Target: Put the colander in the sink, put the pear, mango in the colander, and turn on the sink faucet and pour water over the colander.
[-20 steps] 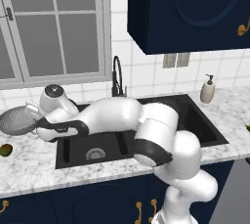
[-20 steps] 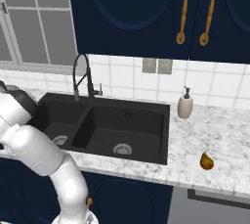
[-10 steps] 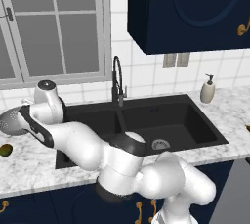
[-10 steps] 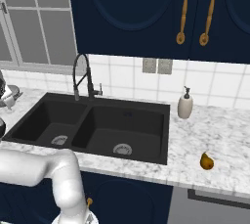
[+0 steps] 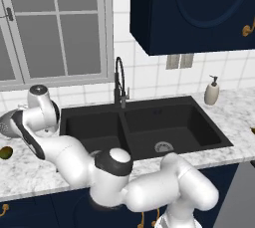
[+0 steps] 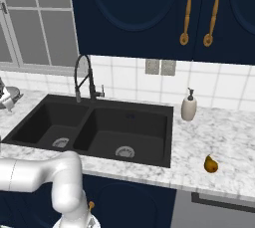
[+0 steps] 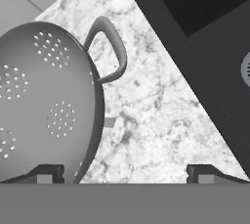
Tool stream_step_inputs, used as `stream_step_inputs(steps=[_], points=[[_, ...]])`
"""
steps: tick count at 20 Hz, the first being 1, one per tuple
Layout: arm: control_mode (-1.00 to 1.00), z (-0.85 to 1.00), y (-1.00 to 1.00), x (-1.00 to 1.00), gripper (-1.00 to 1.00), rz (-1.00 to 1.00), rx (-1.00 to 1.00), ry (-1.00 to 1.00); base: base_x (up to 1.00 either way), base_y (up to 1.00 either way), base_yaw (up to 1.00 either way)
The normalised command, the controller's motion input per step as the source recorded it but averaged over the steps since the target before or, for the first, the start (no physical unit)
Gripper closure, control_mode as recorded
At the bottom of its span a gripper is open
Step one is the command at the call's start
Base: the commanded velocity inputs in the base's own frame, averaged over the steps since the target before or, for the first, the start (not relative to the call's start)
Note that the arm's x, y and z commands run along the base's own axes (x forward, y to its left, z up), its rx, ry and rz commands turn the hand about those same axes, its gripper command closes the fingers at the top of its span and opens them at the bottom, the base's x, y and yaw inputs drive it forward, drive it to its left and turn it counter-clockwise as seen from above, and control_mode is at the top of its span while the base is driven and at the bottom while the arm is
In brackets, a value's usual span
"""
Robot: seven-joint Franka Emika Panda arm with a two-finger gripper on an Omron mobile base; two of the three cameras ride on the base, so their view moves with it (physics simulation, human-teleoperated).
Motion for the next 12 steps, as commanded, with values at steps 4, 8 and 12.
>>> stream_step_inputs(steps=[4,8,12], points=[[-1.0,-0.25,0.07,0.18,-1.0,-0.02,-0.02,0.0,0.0,0.0,0.0],[-1.0,-0.26,0.08,0.21,-1.0,-0.02,-0.02,0.0,0.0,0.0,0.0],[-1.0,-0.3,0.11,0.25,-1.0,-0.02,-0.04,0.0,0.0,0.0,0.0]])
